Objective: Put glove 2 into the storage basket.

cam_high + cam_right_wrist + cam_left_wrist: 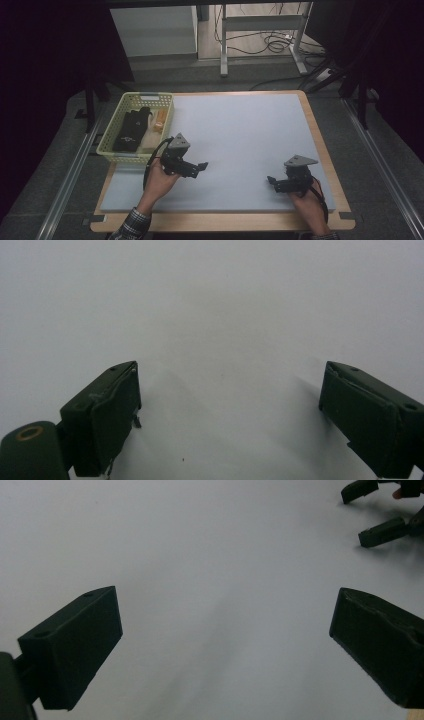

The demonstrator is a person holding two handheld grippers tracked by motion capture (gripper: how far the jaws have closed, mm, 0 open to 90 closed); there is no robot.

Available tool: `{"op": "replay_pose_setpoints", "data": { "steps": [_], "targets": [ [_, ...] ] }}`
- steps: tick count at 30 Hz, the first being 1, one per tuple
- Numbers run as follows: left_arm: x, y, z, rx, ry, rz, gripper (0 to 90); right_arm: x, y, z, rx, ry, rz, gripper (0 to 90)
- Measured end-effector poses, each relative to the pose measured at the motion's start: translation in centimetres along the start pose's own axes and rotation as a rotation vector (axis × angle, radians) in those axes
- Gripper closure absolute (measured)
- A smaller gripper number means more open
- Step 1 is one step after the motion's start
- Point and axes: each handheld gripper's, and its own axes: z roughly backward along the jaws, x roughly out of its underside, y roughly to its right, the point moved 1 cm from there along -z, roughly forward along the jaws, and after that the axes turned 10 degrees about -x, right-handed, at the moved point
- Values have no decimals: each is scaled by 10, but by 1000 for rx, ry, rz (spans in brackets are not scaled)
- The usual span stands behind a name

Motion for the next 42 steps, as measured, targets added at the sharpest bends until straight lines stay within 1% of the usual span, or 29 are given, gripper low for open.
{"op": "replay_pose_setpoints", "data": {
  "steps": [7,11,16,21,28,29,35,36,37,38,42],
  "targets": [
    [14,8,-11,21,-8,-2,9,0,0,0,0,0,0,95],
    [21,10,-17,27,-17,0,9,0,0,0,0,0,0,95],
    [29,12,-23,46,-28,4,8,0,0,0,0,0,0,95],
    [35,15,-29,52,-46,-10,9,0,0,0,0,0,0,94],
    [41,19,-35,42,-78,-32,9,0,0,0,0,0,0,95],
    [43,20,-37,31,-93,-44,9,0,0,0,0,0,0,95],
    [49,23,-44,0,-135,-70,9,0,0,0,0,0,0,95],
    [49,23,-44,0,-135,-70,6,0,0,0,0,0,0,95],
    [49,25,-45,-9,-133,-75,8,0,0,0,1,0,0,95],
    [49,25,-45,-13,-140,-86,4,0,0,0,1,0,0,95],
    [50,25,-45,-13,-140,-84,3,0,0,0,1,0,0,95]
  ]
}}
